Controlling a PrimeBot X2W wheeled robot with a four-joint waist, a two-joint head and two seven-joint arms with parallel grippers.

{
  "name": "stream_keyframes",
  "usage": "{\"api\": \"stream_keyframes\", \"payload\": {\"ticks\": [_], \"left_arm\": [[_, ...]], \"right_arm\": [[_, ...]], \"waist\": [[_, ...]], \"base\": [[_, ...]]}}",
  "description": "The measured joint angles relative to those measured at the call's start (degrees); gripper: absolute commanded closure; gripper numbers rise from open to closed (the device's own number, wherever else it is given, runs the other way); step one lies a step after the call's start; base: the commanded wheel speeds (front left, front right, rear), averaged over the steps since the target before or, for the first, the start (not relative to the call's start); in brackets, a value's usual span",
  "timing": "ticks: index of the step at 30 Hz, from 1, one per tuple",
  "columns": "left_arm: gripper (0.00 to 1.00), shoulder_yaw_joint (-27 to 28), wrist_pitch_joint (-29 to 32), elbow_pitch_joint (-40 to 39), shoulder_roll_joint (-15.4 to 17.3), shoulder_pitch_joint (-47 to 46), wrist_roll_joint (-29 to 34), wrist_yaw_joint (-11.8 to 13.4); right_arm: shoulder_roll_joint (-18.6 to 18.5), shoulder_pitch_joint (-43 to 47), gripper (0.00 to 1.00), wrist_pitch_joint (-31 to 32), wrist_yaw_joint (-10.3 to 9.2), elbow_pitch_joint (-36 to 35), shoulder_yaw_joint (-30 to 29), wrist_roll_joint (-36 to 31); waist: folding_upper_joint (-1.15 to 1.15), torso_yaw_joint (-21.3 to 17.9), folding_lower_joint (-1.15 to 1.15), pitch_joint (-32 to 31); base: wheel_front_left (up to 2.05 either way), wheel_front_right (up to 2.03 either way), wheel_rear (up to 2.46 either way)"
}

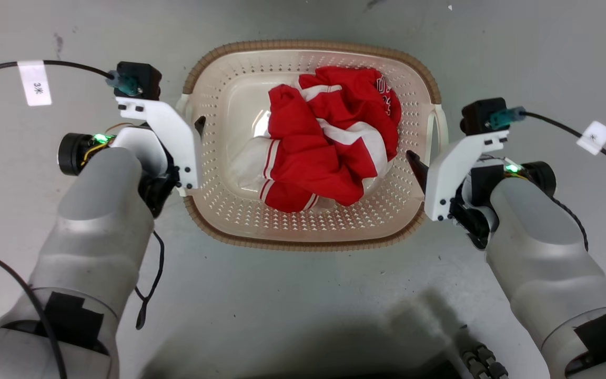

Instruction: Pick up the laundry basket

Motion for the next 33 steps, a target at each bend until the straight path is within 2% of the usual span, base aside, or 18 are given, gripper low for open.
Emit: {"api": "stream_keyframes", "payload": {"ticks": [5, 10, 11, 12, 13, 14, 15, 16, 29, 33], "left_arm": [[0.0, -2.32, 4.34, -1.09, 1.79, -0.22, -4.35, 0.0], [0.0, -4.65, 5.56, -2.1, 2.75, -1.28, -7.03, 0.0], [0.0, -5.05, 5.95, -2.12, 2.74, -1.29, -7.56, 0.0], [0.0, -5.41, 6.38, -2.13, 2.72, -1.3, -8.13, 0.0], [0.0, -5.84, 6.59, -2.2, 2.72, -1.4, -8.55, 0.0], [0.54, -6.26, 6.83, -2.21, 2.77, -1.63, -8.99, 0.0], [0.91, -6.61, 6.95, -2.22, 2.83, -1.9, -9.51, 0.0], [1.0, -6.93, 7.47, -2.31, 2.85, -2.1, -10.1, 0.0], [1.0, -12.65, 14.88, -2.74, 3.81, -0.99, -16.95, 0.1], [1.0, -14.48, 17.96, -2.96, 3.92, -0.65, -18.83, 0.16]], "right_arm": [[0.01, -1.26, 0.0, 2.11, 0.0, -0.3, 4.75, 3.56], [0.01, -2.57, 0.0, 2.63, 0.0, 0.3, 7.38, 6.33], [0.02, -2.71, 0.04, 2.6, 0.0, 0.55, 7.76, 6.8], [0.02, -2.81, 0.47, 2.6, 0.0, 0.81, 8.12, 7.27], [0.0, -2.91, 0.75, 2.65, 0.0, 0.85, 8.49, 8.28], [-0.01, -3.03, 1.0, 2.76, 0.0, 0.82, 9.1, 9.0], [0.01, -3.15, 1.0, 2.99, -0.01, 0.82, 9.66, 9.5], [-0.04, -3.22, 1.0, 3.03, -0.09, 0.88, 10.05, 10.11], [-0.23, -3.63, 1.0, 4.26, -0.11, 2.21, 15.47, 14.95], [-0.4, -3.64, 1.0, 7.83, -0.12, 2.58, 17.17, 16.69]], "waist": [[0.0, -0.75, 0.0, 1.46], [0.0, -1.02, 0.0, 2.71], [0.0, -1.0, 0.0, 2.85], [0.0, -0.99, 0.0, 2.97], [0.0, -0.93, 0.0, 3.07], [0.0, -0.88, 0.0, 3.15], [0.0, -0.87, 0.0, 3.21], [0.0, -0.87, 0.0, 3.22], [0.0, -0.86, -0.01, 0.04], [0.0, -0.72, -0.01, -2.58]], "base": [[0.0, 0.0, 0.0], [0.0, 0.0, 0.0], [0.0, 0.0, 0.0], [0.0, 0.0, 0.0], [0.0, 0.0, 0.0], [0.0, 0.0, 0.0], [0.0, 0.0, 0.0], [0.0, 0.0, 0.0], [0.0, 0.0, 0.0], [0.0, 0.0, 0.0]]}}
